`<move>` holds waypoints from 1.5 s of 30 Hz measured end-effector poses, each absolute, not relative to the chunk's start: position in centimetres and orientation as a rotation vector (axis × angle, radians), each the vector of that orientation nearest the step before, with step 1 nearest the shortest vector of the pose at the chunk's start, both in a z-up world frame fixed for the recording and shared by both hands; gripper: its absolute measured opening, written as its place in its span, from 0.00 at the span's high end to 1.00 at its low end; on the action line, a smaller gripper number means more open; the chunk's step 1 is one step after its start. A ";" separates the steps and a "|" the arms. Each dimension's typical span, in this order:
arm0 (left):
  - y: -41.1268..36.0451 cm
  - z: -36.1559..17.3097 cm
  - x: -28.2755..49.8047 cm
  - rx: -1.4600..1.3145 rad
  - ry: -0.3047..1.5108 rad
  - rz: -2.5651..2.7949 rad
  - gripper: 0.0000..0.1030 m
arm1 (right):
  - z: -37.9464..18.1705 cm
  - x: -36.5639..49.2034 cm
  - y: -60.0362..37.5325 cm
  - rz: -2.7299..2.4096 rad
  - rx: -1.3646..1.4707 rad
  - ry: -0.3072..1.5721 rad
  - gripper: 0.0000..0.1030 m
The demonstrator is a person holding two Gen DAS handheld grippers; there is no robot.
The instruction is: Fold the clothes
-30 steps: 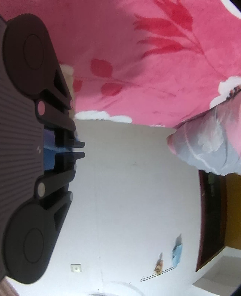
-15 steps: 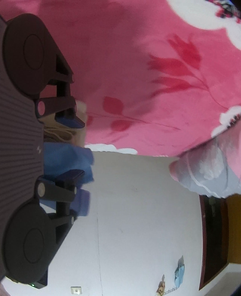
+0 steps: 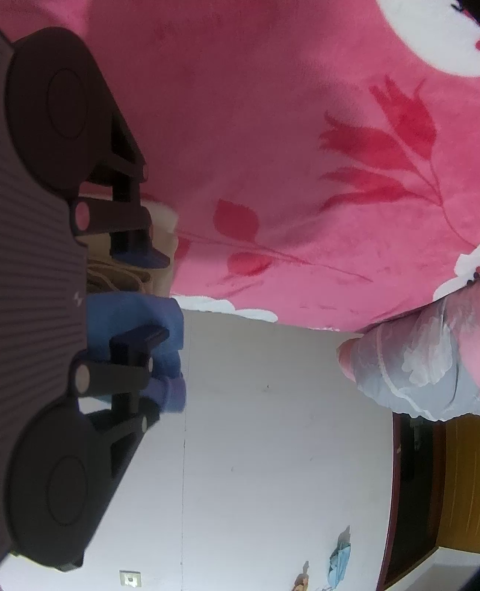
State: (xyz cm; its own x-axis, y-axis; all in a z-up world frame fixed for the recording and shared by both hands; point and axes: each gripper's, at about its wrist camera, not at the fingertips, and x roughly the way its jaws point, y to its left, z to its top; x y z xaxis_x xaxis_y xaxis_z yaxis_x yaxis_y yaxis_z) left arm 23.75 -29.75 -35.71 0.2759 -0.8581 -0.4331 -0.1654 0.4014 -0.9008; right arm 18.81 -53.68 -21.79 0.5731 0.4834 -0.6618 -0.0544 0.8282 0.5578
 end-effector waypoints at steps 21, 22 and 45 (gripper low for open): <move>-28.5 -30.1 21.3 -0.905 1.166 -0.607 0.58 | -18.2 16.4 -59.4 0.306 0.596 0.935 0.82; -29.0 -29.9 21.0 -0.880 1.169 -0.610 0.58 | -18.4 16.2 -59.2 0.314 0.552 0.960 0.83; -35.5 -27.6 20.8 -0.609 1.136 -0.582 0.80 | -21.0 16.1 -70.3 0.025 0.402 0.828 0.71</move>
State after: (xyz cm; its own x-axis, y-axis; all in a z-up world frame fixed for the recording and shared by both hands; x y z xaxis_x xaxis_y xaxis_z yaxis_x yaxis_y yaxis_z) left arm 20.82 -35.46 -27.64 0.3123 -0.6981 -0.6443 0.1143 0.7009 -0.7041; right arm 16.09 -70.27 -21.00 0.6807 0.1768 -0.7109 0.1330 0.9245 0.3573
